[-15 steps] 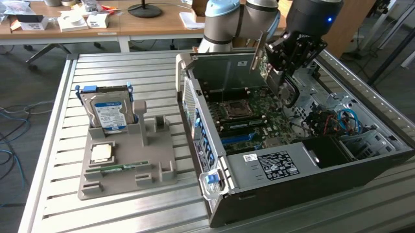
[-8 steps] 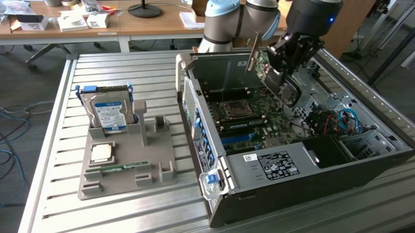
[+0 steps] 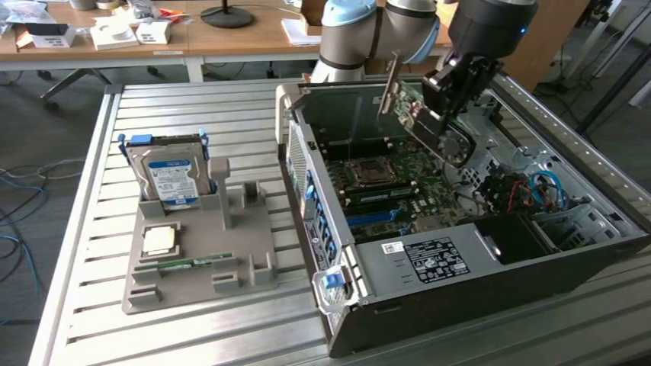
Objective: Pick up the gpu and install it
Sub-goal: 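Insert the gpu into the slot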
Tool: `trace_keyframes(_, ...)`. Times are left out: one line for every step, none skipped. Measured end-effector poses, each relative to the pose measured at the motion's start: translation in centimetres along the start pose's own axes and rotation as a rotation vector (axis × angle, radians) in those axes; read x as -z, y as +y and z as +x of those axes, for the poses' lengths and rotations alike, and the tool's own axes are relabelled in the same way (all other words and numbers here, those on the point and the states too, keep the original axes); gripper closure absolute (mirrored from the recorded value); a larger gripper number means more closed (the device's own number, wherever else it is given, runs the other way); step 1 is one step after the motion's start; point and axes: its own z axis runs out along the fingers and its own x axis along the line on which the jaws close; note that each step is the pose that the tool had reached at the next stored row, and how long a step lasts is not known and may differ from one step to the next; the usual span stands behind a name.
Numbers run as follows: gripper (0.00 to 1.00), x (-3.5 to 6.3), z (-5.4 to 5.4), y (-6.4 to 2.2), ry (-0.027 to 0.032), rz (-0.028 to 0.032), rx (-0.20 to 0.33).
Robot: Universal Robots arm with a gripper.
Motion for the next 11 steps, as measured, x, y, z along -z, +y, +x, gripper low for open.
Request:
trace_keyframes(0.74, -0.01, 0.00, 0.00, 0.0009, -0.0002, 0.018)
trace_keyframes(0.74, -0.02, 0.00, 0.00, 0.0017, -0.0004, 0.036)
trace_keyframes(0.74, -0.02, 0.00, 0.00, 0.0026, -0.0005, 0.054)
trace_keyframes(0.74, -0.03, 0.00, 0.00, 0.0035, -0.0007, 0.072)
trace_keyframes(0.74, -0.03, 0.00, 0.00, 0.0043, -0.0008, 0.090)
trace_keyframes(0.74, -0.04, 0.00, 0.00, 0.0052, -0.0010, 0.109)
trace_keyframes(0.74, -0.05, 0.00, 0.00, 0.0060, -0.0012, 0.127)
trace_keyframes(0.74, -0.06, 0.00, 0.00, 0.0069, -0.0014, 0.145)
trace_keyframes(0.74, -0.07, 0.00, 0.00, 0.0077, -0.0015, 0.163)
trace_keyframes(0.74, -0.08, 0.00, 0.00, 0.0085, -0.0018, 0.181)
trace_keyframes(0.74, -0.08, 0.00, 0.00, 0.0094, -0.0019, 0.200)
